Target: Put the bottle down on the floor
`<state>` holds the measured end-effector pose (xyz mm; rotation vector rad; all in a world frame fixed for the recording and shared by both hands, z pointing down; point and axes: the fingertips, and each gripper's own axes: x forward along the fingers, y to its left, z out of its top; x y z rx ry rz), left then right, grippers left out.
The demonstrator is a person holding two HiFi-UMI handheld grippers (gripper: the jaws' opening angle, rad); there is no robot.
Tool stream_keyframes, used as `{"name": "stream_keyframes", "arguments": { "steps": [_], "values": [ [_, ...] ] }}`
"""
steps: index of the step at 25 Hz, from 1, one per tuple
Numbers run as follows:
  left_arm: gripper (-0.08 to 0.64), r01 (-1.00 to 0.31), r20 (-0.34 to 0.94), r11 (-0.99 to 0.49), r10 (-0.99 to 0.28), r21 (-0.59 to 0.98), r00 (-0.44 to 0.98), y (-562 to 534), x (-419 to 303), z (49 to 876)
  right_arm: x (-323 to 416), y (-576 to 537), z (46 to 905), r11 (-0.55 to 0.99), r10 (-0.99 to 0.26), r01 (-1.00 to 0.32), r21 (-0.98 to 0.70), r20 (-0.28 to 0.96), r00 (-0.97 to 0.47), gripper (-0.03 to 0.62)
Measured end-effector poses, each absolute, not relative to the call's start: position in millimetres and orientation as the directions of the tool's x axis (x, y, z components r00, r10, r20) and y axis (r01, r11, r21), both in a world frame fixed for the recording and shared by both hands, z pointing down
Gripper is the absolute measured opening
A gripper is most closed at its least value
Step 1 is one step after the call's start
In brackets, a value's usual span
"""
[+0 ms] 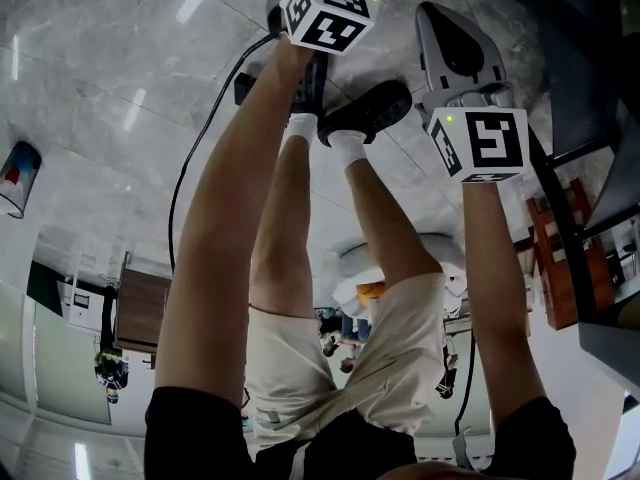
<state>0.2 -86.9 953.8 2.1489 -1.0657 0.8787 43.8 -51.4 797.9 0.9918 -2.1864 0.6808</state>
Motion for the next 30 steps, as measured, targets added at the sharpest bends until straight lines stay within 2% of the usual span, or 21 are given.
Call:
{"name": "stream_keyframes", "arguments": {
  "steps": [7,12,17,30],
  "values": [
    [0.195,-0.834,0.735,-0.517,-0.488,0.190,0.470,-91,-10,872,32,-49,733,0.593,-0.471,-0.786,-0.176,0.716,-0.516,0.005],
    [0.193,-0.869,0.740,-0.449,-0.509,0.208,0.441,-78,-23,804,25,-40,676,0.599,-0.476,-0.782,-0.171,0.710,-0.520,0.005],
    [0.193,-0.843,0.743,-0.495,-0.480,0.210,0.466,-54,-25,742,15,-29,617,0.622,-0.463,-0.764,-0.172,0.706,-0.536,0.005],
    [0.193,-0.857,0.713,-0.483,-0.537,0.179,0.451,-40,-42,574,24,-14,446,0.624,-0.503,-0.769,-0.142,0.680,-0.534,0.005]
  ]
}}
